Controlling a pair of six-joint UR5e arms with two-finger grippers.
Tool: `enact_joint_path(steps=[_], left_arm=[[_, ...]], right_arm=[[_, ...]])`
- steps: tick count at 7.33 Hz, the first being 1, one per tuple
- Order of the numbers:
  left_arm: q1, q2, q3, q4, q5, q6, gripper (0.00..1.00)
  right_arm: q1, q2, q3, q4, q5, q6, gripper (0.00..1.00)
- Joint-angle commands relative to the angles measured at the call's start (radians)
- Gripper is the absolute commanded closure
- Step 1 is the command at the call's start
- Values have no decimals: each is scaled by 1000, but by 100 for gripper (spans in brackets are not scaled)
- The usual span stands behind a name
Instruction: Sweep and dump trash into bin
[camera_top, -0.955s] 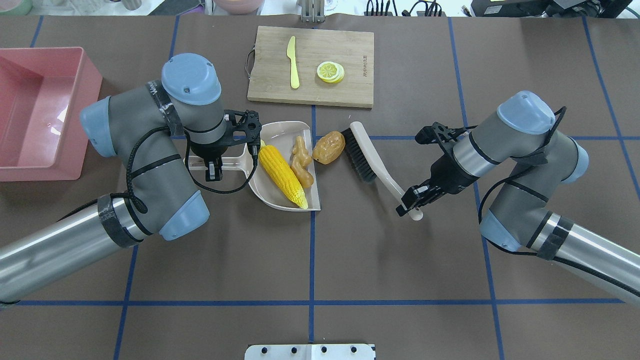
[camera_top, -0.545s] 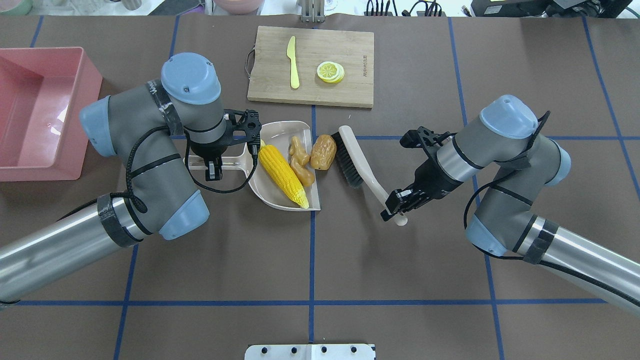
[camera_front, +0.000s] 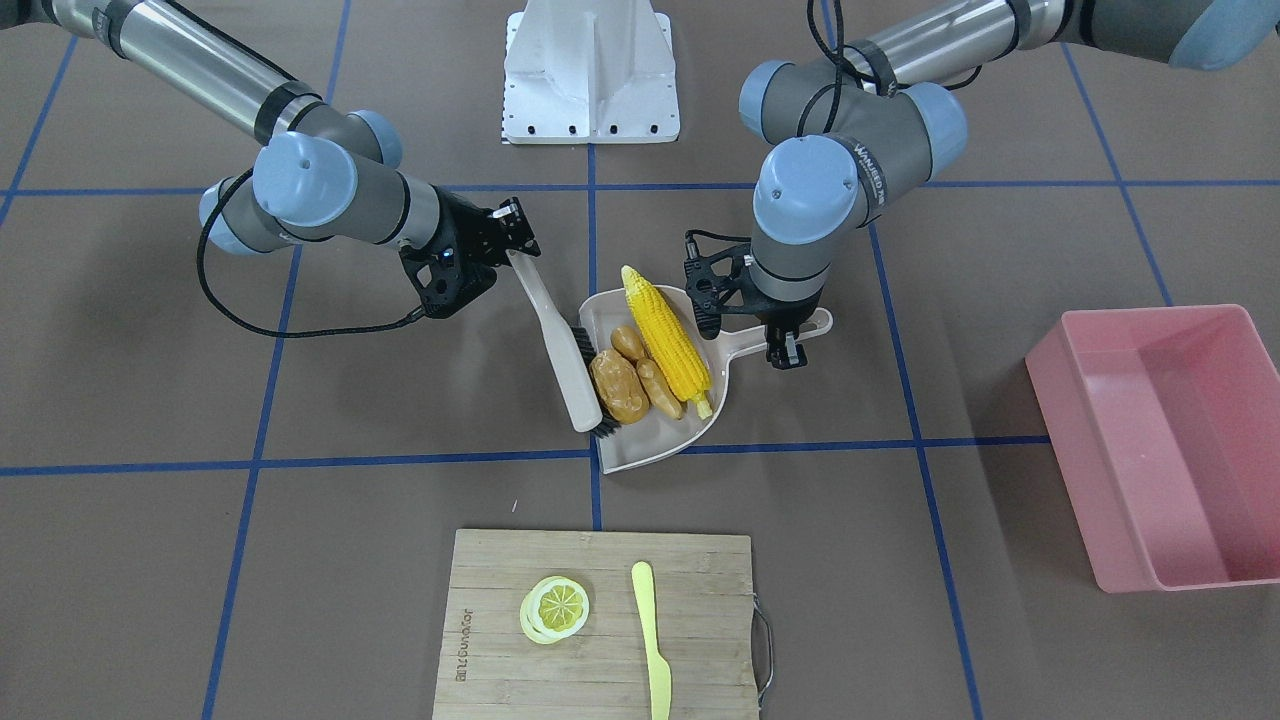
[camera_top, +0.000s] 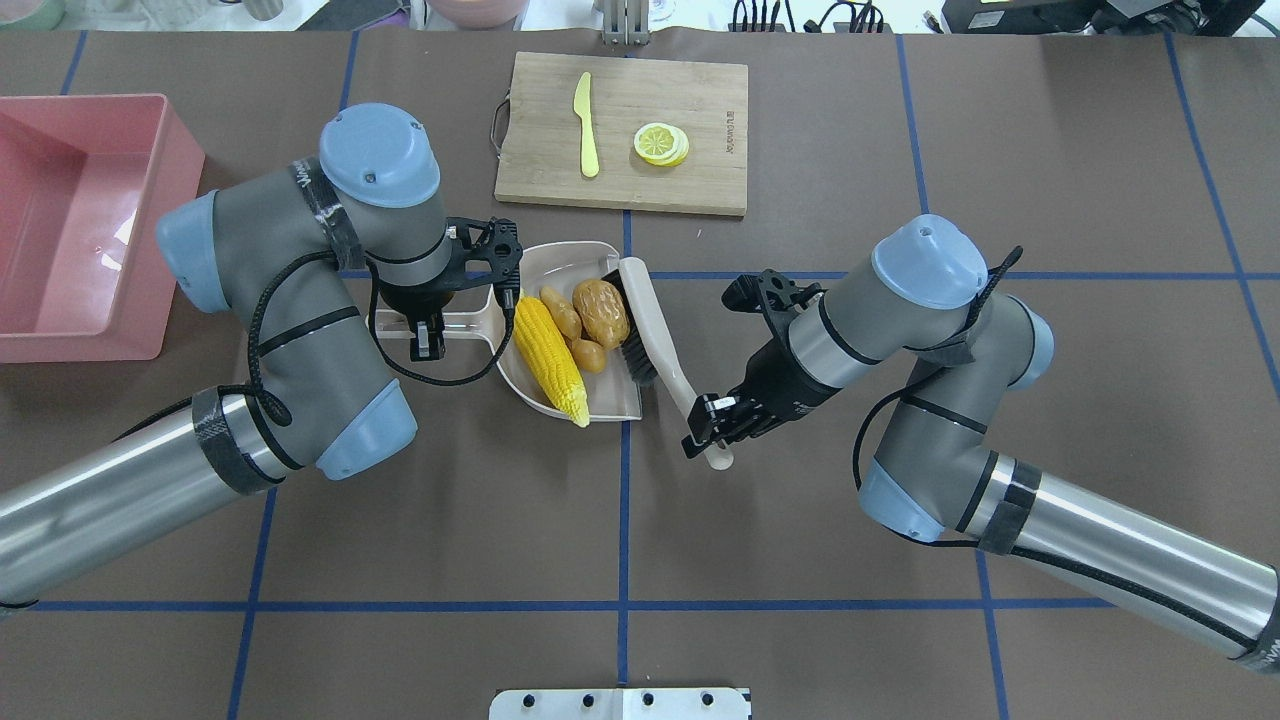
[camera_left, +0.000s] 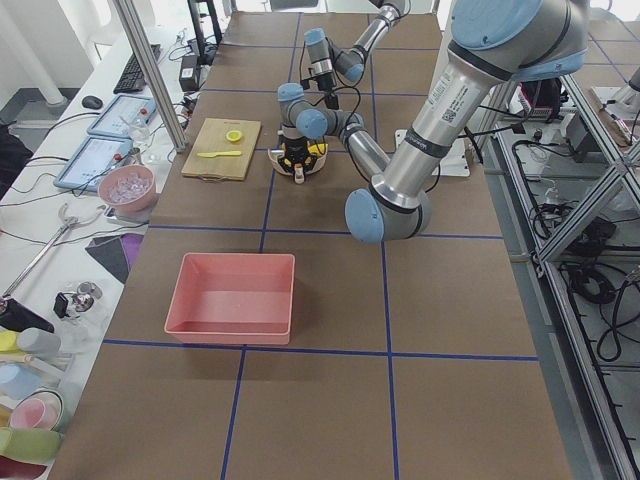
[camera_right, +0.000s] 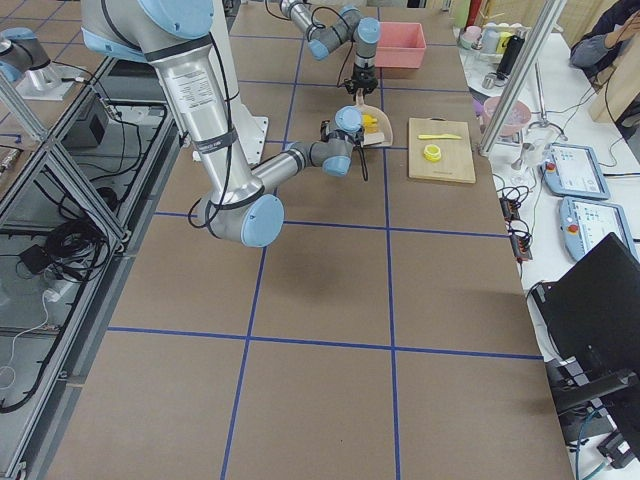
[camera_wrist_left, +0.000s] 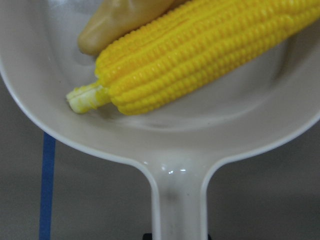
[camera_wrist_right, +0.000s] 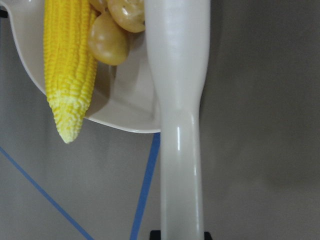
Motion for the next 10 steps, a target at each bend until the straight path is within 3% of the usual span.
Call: enact_joint_path(steps=[1,6,10], left_arm=[[0,2,-1,-20,-3,0,100],[-8,12,1,-131,-38,-9,100],[-8,17,1,-267,-46,-158,100]], right_arm=[[-20,28,8,-25,-24,39,100],[-16,47,16,-63,-18,45,100],[88,7,97,-149,45,45,100]])
